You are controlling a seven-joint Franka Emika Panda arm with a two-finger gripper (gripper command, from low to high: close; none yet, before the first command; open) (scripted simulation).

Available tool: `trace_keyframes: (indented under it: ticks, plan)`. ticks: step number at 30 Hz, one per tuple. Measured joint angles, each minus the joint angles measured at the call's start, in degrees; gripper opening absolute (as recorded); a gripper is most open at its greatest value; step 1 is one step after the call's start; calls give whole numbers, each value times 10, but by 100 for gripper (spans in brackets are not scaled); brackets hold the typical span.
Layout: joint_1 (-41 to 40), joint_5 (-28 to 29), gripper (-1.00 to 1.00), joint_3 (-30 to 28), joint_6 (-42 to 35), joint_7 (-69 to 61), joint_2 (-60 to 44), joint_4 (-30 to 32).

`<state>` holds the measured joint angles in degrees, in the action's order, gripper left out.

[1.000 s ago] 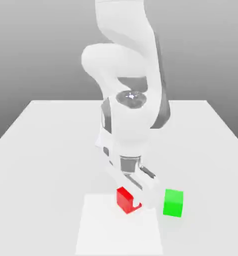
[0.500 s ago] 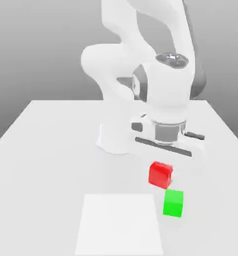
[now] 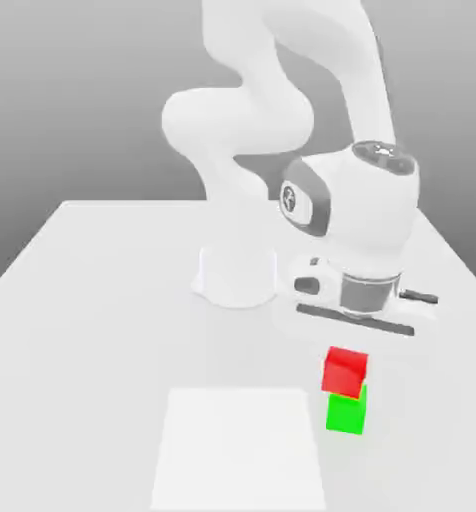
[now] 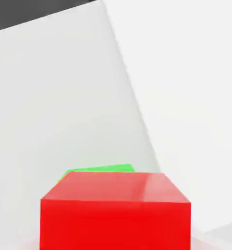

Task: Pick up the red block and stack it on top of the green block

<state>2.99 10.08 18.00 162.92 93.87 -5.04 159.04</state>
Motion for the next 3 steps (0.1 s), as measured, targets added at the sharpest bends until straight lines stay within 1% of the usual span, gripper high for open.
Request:
trace_keyframes:
  ticks: [2,3]
  plan:
    - [-1,-4,-100,2,20,-3,-14,2]
    - [-1,-6,100,3,25,-4,-17,3]
